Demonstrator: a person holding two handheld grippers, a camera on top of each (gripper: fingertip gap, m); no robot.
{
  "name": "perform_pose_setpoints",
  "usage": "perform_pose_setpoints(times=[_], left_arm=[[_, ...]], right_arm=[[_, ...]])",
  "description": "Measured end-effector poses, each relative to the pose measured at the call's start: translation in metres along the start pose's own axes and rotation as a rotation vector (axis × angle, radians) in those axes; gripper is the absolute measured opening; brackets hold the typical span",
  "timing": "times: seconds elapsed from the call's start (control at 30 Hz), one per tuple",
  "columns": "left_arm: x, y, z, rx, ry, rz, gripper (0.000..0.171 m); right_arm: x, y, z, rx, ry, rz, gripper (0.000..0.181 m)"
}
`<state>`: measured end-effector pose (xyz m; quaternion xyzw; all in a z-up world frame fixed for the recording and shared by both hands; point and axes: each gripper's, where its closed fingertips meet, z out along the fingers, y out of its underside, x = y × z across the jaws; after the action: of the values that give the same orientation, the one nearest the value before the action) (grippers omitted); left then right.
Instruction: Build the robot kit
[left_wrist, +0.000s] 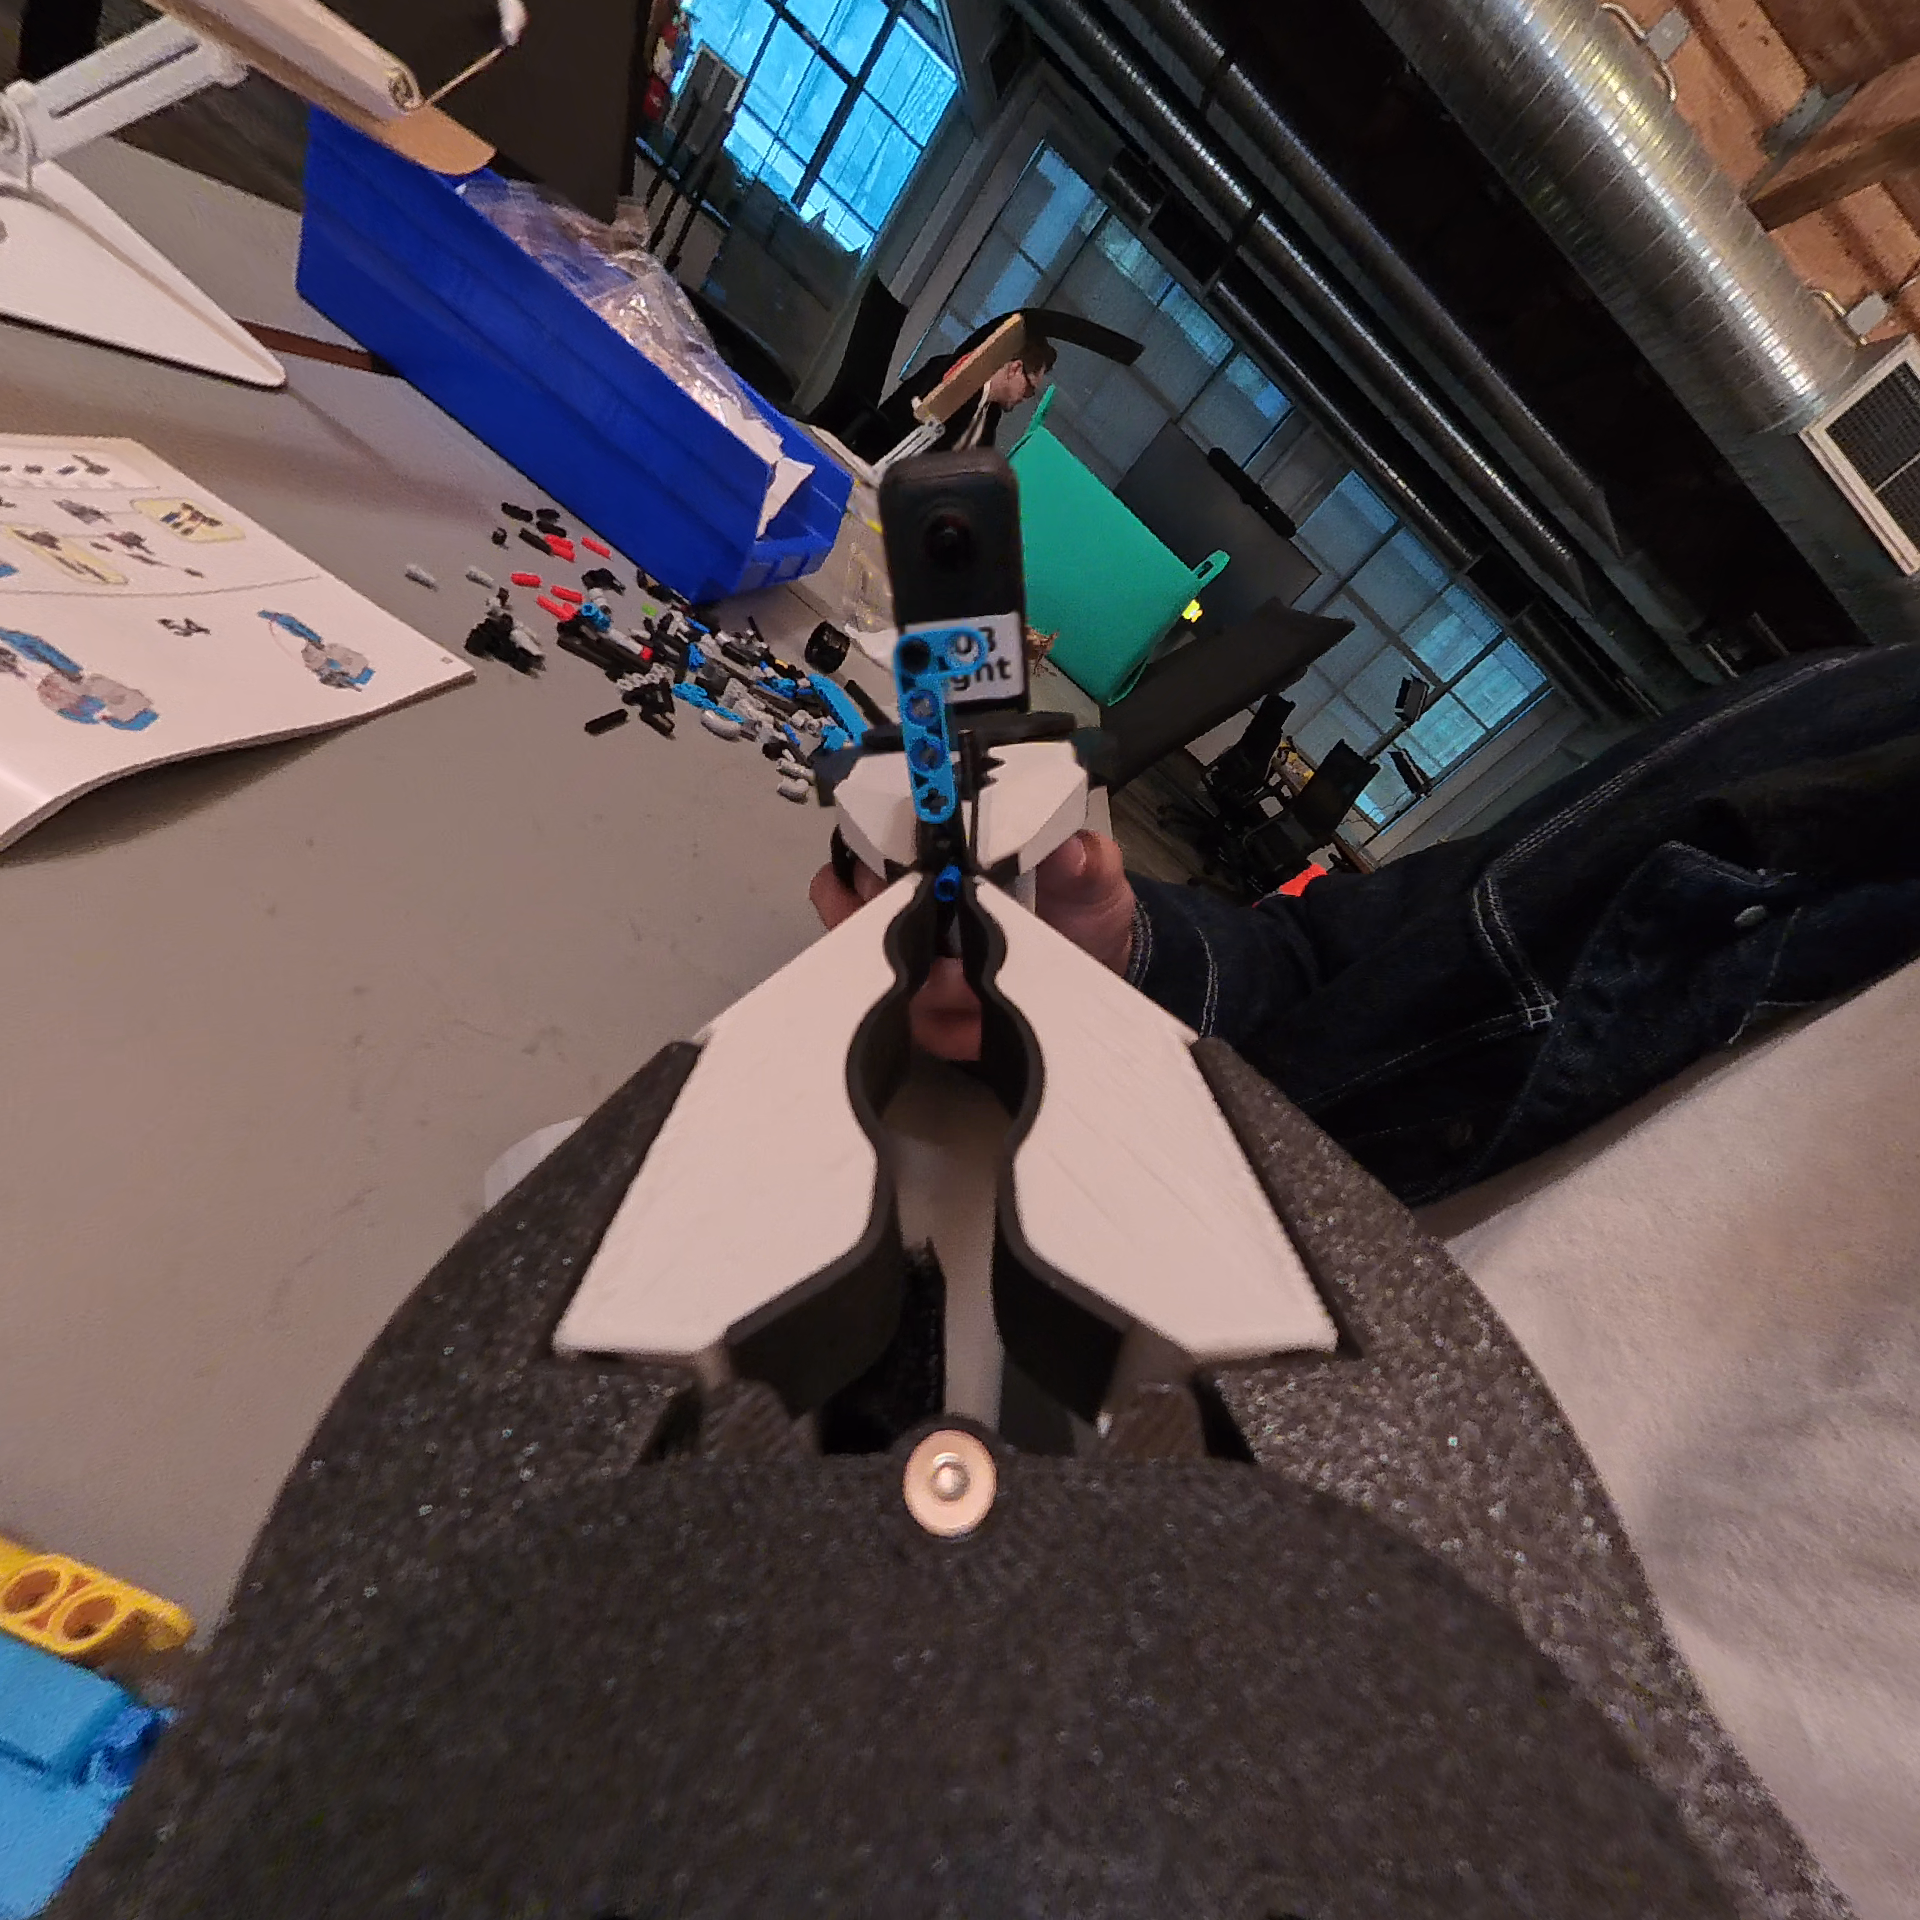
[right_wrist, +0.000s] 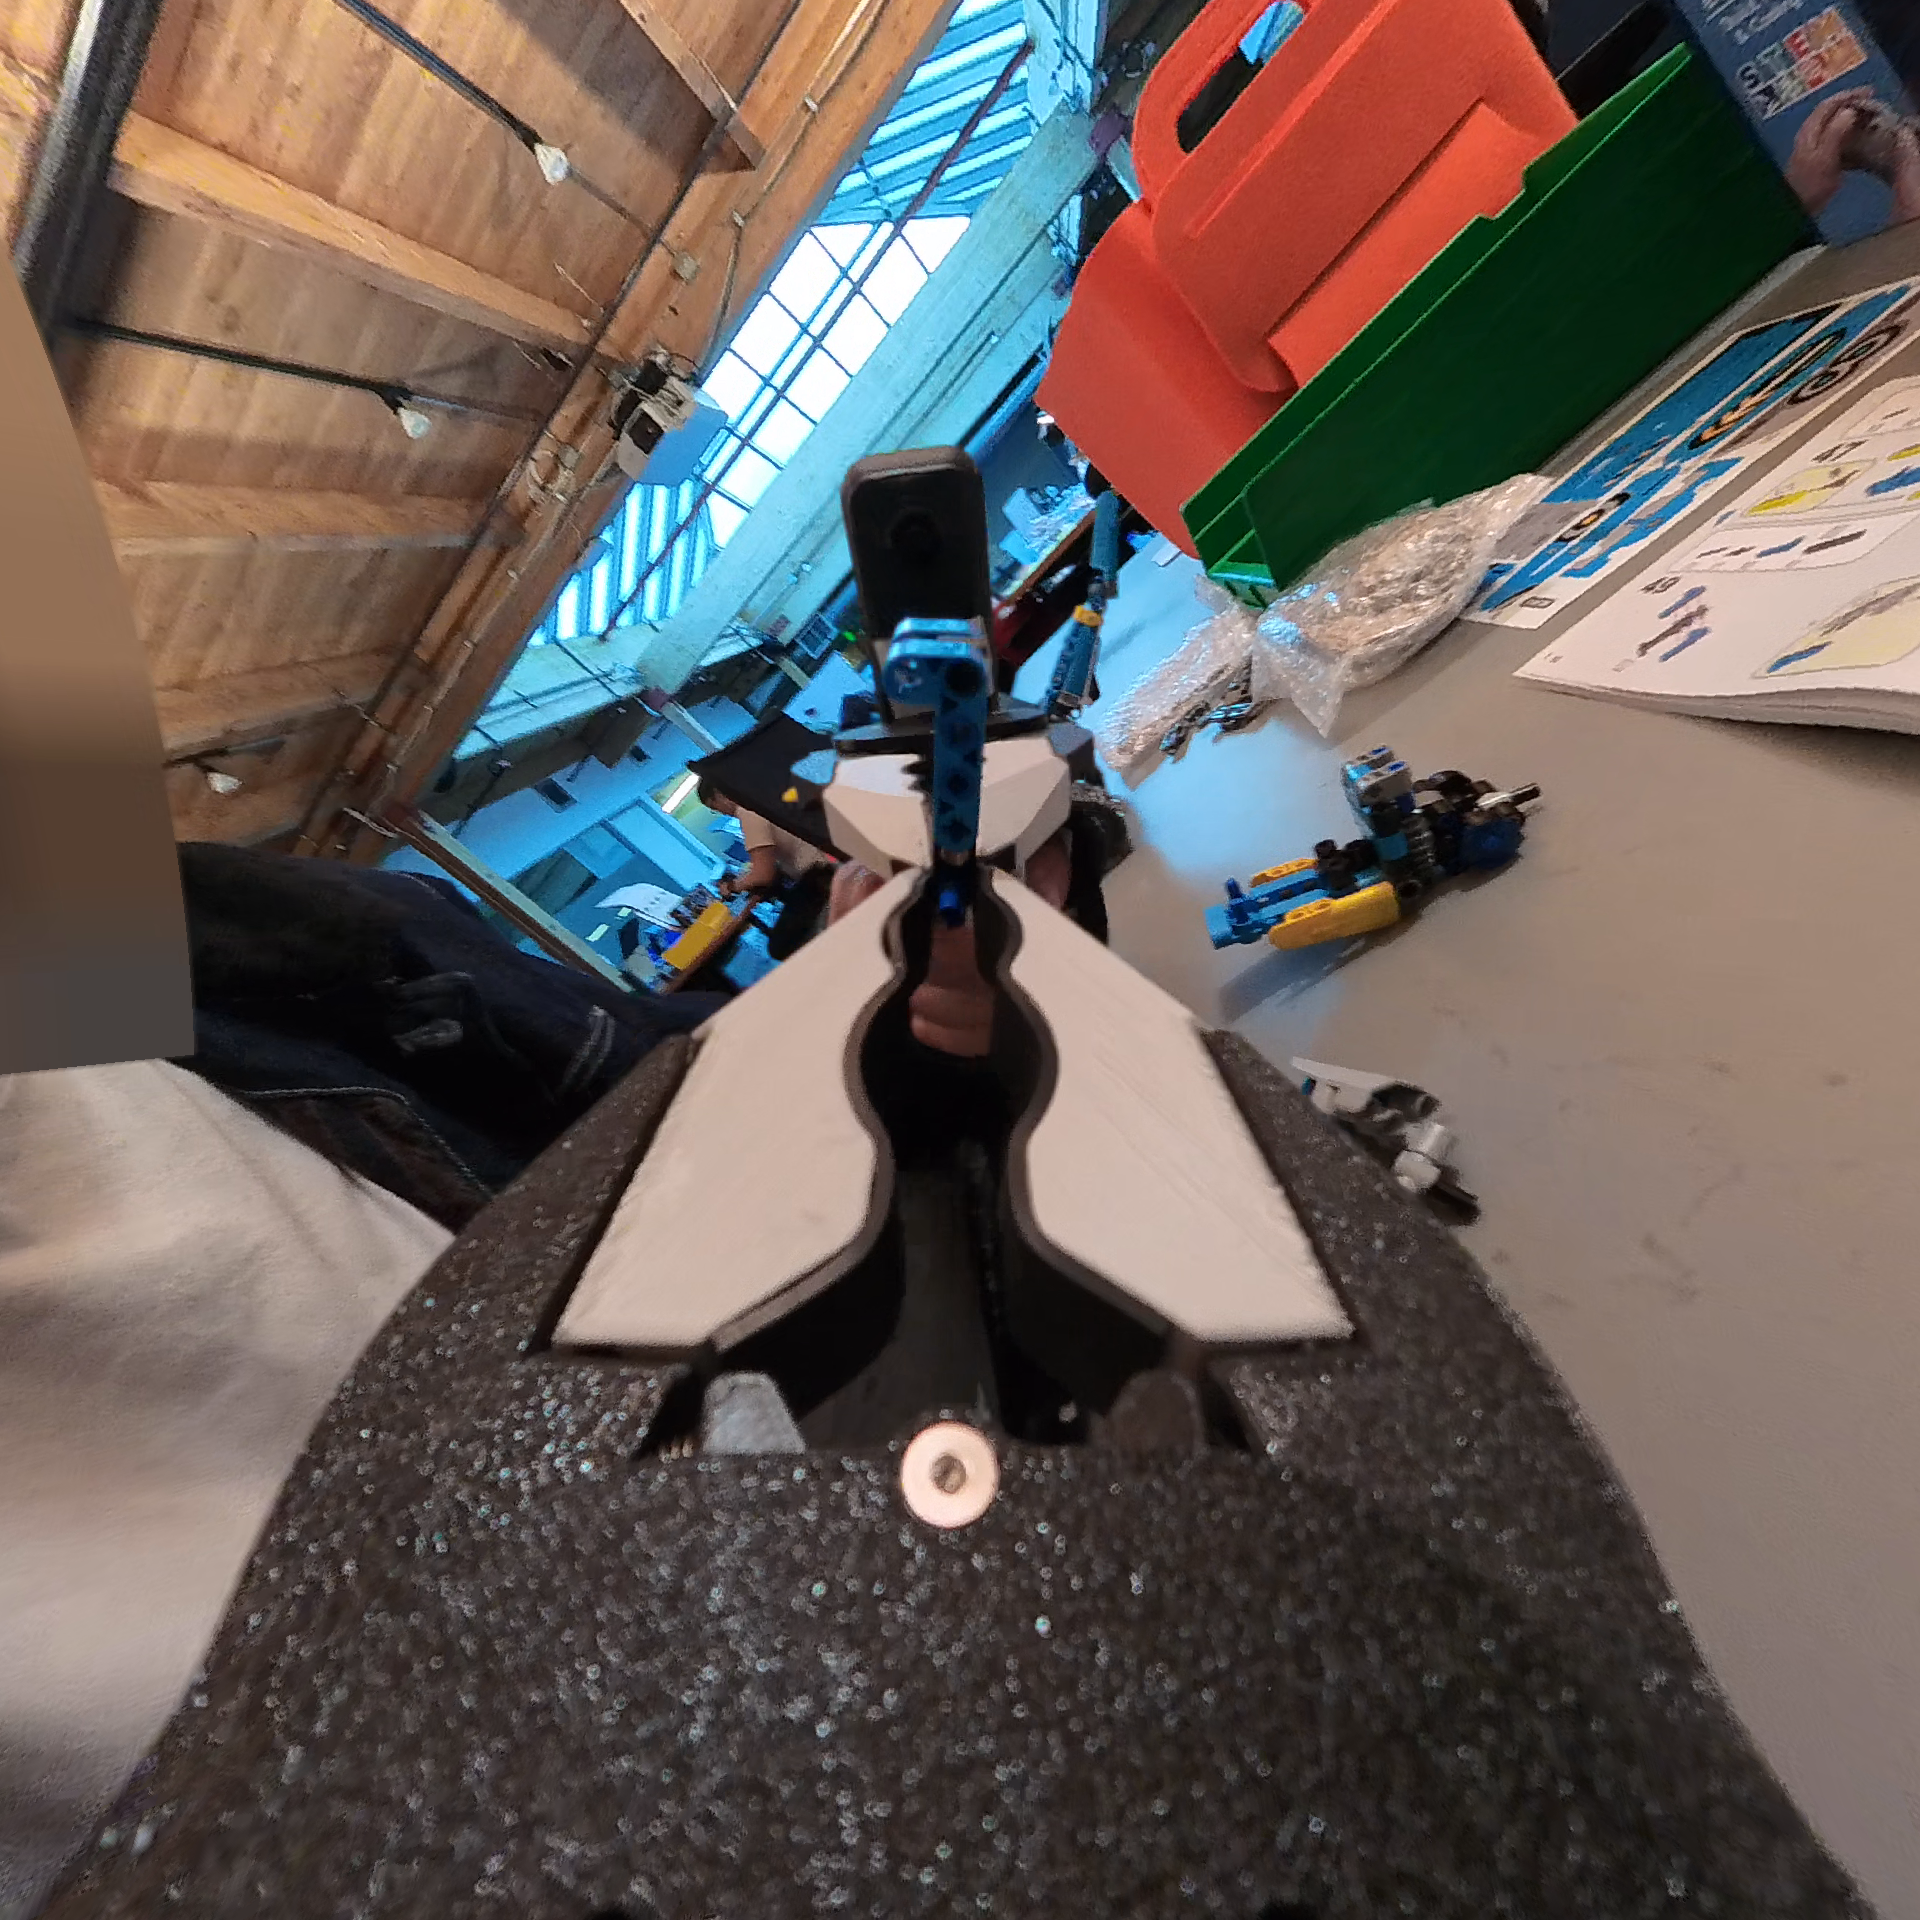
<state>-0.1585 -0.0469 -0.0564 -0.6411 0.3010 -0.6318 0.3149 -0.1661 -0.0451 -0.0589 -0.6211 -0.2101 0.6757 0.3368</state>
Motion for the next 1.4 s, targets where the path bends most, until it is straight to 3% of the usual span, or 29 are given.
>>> perform_pose_setpoints(times=[0.13,0.23,0.33,0.63,0.8,0.97,1.1,1.27,1.4], left_arm=[[-0.024,0.003,-0.006,-0.041,-0.161,0.076,0.008],[-0.053,0.016,-0.017,-0.162,-0.385,0.244,0.015],[-0.062,0.045,-0.015,-0.311,-0.452,0.321,0.027],[-0.085,0.069,-0.021,-0.49,-0.552,0.471,0.032],[-0.09,0.077,-0.021,-0.528,-0.545,0.45,0.032],[-0.097,0.082,-0.021,-0.561,-0.57,0.44,0.017],[-0.092,0.076,-0.015,-0.497,-0.54,0.356,0.007],[-0.085,0.06,-0.004,-0.292,-0.465,-0.024,0.007],[-0.08,0.065,0.01,-0.242,-0.402,-0.177,0.006]], right_arm=[[0.017,0.0,-0.005,-0.028,0.115,-0.078,0.007],[0.04,0.005,-0.019,-0.108,0.286,-0.168,0.007],[0.058,0.022,-0.034,-0.219,0.436,-0.255,0.007],[0.057,0.019,-0.04,-0.182,0.417,-0.166,0.007],[0.055,0.018,-0.04,-0.182,0.412,-0.173,0.007],[0.054,0.019,-0.038,-0.186,0.402,-0.17,0.007],[0.057,0.024,-0.037,-0.217,0.418,-0.184,0.007],[0.062,0.03,-0.032,-0.256,0.478,-0.249,0.007],[0.07,0.028,-0.03,-0.259,0.558,-0.33,0.007]])
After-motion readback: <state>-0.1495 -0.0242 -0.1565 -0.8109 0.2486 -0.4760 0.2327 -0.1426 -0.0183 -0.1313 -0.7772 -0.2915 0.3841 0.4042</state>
